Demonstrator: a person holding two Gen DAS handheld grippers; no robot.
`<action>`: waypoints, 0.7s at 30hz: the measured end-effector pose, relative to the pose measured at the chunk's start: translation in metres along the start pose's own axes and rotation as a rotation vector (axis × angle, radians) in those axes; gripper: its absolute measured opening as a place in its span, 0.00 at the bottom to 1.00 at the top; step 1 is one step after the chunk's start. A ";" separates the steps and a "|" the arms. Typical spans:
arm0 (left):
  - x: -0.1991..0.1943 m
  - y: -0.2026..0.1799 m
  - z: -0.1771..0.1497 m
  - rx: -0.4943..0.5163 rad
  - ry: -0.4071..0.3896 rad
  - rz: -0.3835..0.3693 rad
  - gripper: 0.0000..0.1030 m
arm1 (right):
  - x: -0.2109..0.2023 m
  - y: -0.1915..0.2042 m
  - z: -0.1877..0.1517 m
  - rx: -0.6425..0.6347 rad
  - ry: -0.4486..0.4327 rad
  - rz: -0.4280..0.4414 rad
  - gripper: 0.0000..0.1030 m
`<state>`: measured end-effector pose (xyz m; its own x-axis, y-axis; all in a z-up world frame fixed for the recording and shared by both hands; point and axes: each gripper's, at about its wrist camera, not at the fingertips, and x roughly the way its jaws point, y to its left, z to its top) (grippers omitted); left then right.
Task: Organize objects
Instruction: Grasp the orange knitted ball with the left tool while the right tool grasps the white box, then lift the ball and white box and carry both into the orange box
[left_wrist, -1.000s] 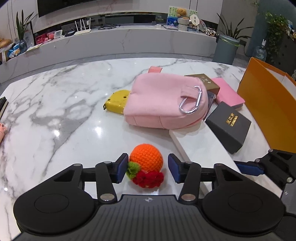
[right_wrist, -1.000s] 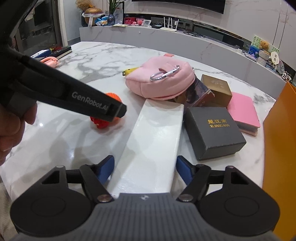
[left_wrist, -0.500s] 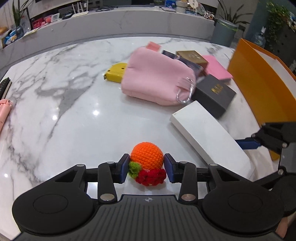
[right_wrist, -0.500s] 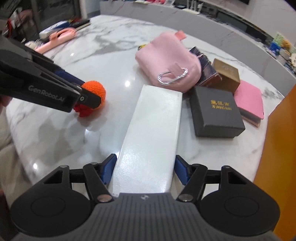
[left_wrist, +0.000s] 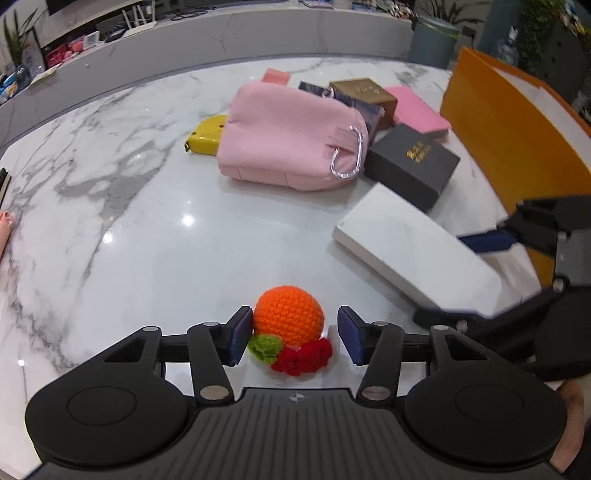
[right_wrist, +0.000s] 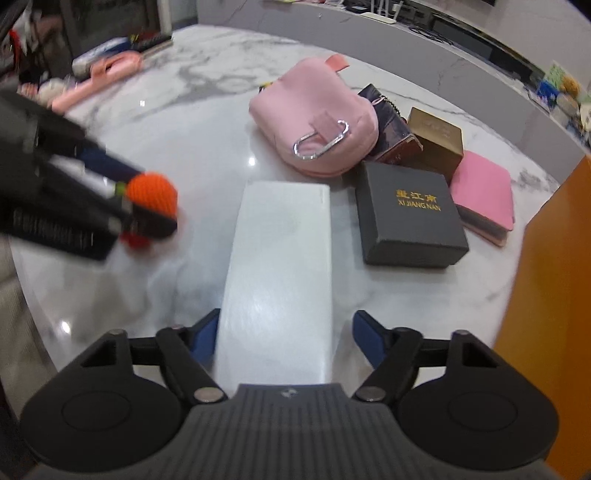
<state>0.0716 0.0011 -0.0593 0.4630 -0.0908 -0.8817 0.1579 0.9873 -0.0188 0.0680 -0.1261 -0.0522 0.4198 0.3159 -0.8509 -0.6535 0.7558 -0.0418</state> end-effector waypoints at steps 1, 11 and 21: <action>0.001 0.000 0.000 0.002 0.008 -0.001 0.58 | 0.001 -0.001 0.001 0.011 -0.006 0.003 0.70; 0.002 0.003 -0.001 0.002 0.023 -0.008 0.51 | 0.005 -0.002 0.004 0.043 -0.021 0.005 0.70; -0.002 0.000 0.000 0.020 0.000 -0.001 0.50 | 0.003 0.001 0.003 0.058 -0.041 0.010 0.60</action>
<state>0.0707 0.0011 -0.0574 0.4626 -0.0921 -0.8818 0.1764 0.9843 -0.0103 0.0707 -0.1230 -0.0532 0.4394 0.3456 -0.8291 -0.6205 0.7842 -0.0019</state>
